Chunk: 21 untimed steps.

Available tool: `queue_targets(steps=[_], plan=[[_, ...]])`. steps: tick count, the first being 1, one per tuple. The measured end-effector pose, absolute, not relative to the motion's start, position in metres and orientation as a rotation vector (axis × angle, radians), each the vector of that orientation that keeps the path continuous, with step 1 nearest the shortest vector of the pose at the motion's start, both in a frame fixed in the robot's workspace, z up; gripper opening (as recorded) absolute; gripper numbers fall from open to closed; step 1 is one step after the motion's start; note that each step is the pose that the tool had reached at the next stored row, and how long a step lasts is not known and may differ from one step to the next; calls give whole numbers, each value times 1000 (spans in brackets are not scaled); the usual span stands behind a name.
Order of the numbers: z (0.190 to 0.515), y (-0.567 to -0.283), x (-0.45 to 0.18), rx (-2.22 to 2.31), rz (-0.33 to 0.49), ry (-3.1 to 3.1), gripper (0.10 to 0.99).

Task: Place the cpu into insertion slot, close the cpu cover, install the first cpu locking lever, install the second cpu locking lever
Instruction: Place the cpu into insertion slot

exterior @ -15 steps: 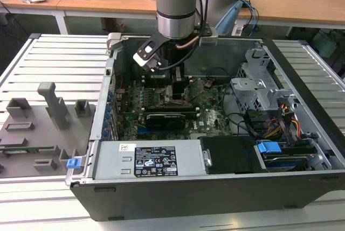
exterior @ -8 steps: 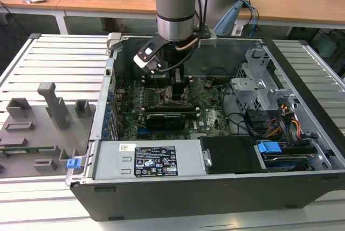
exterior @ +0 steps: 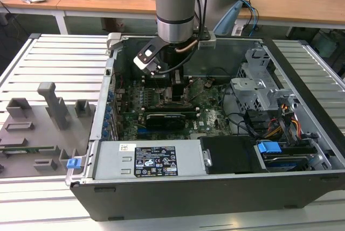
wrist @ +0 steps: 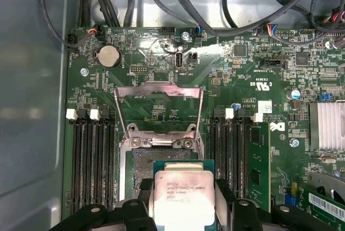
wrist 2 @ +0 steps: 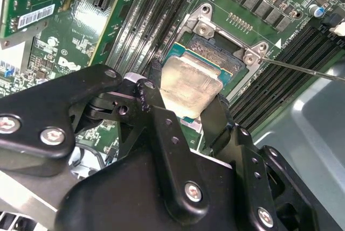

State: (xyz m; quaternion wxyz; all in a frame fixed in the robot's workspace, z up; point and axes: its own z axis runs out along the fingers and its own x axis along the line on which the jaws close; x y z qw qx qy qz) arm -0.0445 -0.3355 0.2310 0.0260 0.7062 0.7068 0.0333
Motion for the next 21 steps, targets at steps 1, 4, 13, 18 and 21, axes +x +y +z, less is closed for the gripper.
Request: queue_targets(steps=[1,4,13,18,21], plan=[[231,-335,-44,2183,103,2184,537],[230,-335,-44,2183,103,2184,537],[229,-335,-45,2183,103,2184,537],[225,-332,-45,2183,103,2184,537],[222,-331,-46,2183,103,2184,537]])
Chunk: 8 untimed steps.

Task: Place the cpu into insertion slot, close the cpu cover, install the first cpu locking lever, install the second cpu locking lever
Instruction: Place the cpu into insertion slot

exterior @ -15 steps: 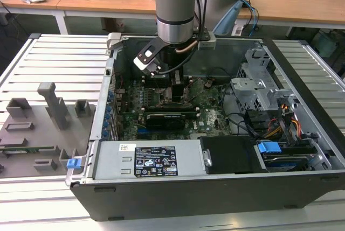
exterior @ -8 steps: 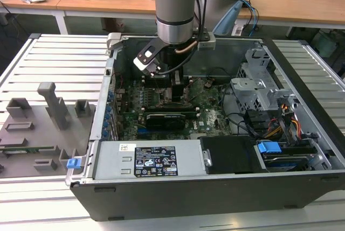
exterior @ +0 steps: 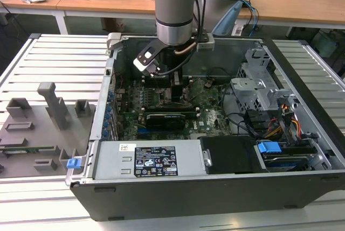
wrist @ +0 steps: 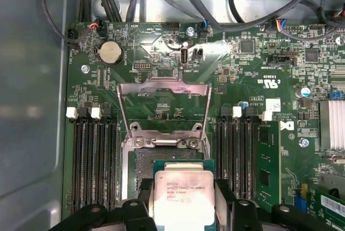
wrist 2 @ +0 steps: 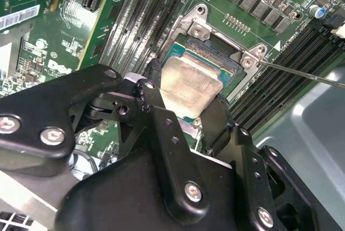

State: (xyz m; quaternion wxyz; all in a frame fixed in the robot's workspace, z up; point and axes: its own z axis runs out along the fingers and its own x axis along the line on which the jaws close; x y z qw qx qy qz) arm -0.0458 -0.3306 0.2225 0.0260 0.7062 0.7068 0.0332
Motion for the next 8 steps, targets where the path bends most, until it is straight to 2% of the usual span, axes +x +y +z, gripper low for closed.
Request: queue_targets(steps=[8], plan=[[216,-325,-47,2183,103,2184,537]])
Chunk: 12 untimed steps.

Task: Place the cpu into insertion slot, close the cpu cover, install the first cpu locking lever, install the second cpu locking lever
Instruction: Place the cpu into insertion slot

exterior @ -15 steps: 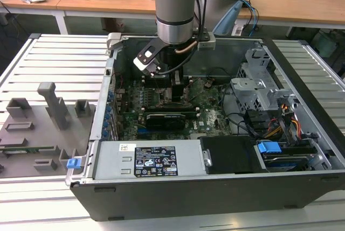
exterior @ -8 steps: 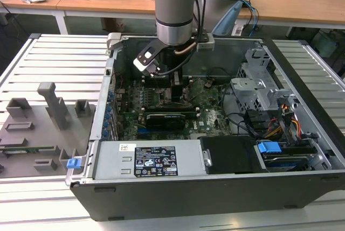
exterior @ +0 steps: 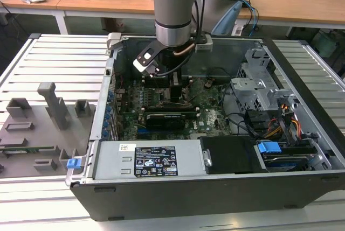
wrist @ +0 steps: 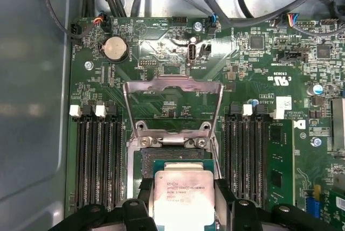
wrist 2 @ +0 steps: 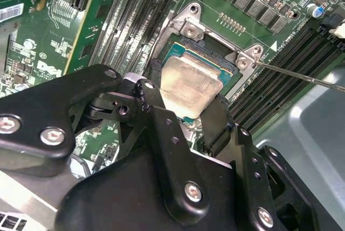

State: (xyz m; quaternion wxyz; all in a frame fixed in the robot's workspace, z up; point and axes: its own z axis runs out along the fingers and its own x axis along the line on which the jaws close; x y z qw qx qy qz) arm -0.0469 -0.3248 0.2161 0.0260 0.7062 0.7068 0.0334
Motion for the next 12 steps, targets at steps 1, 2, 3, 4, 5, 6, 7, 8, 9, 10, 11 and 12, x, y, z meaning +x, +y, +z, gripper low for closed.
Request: queue_targets(steps=[1,2,3,4,5,6,7,8,9,10,11,12], plan=[[216,-324,-47,2183,103,2184,537],[215,-324,-47,2183,103,2184,537],[215,-323,-47,2183,103,2184,537],[214,-322,-47,2183,103,2184,537],[213,-321,-47,2186,103,2181,537],[213,-321,-47,2188,103,2179,537],[212,-320,-47,2191,103,2176,537],[211,-320,-47,2193,103,2174,537],[210,-320,-47,2194,102,2173,537],[208,-320,-47,2194,102,2173,537],[208,-320,-47,2194,102,2173,537],[207,-320,-46,2194,102,2173,537]])
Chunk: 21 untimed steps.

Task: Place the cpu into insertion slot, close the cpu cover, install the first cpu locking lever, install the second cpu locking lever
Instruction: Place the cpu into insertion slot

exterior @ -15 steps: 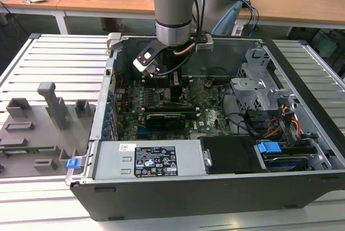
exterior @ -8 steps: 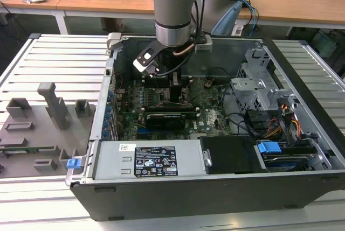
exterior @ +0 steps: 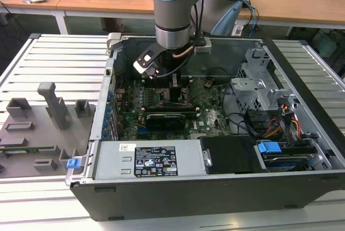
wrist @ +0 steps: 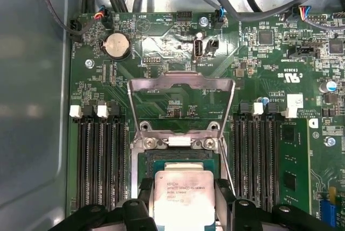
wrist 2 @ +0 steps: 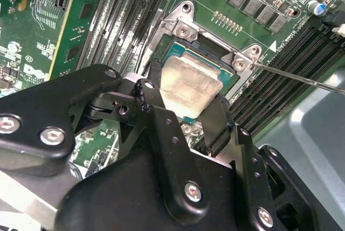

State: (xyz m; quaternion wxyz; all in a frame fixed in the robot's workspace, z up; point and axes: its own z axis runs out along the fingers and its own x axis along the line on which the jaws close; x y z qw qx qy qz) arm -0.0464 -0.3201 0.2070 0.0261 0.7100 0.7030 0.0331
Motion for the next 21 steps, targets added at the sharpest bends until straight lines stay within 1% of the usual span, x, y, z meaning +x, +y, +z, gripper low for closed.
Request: queue_targets(steps=[18,19,20,21], plan=[[200,-320,-44,2195,102,2171,537],[200,-320,-44,2195,102,2171,549],[200,-320,-44,2195,102,2171,612],[200,-320,-44,2195,102,2171,612]])
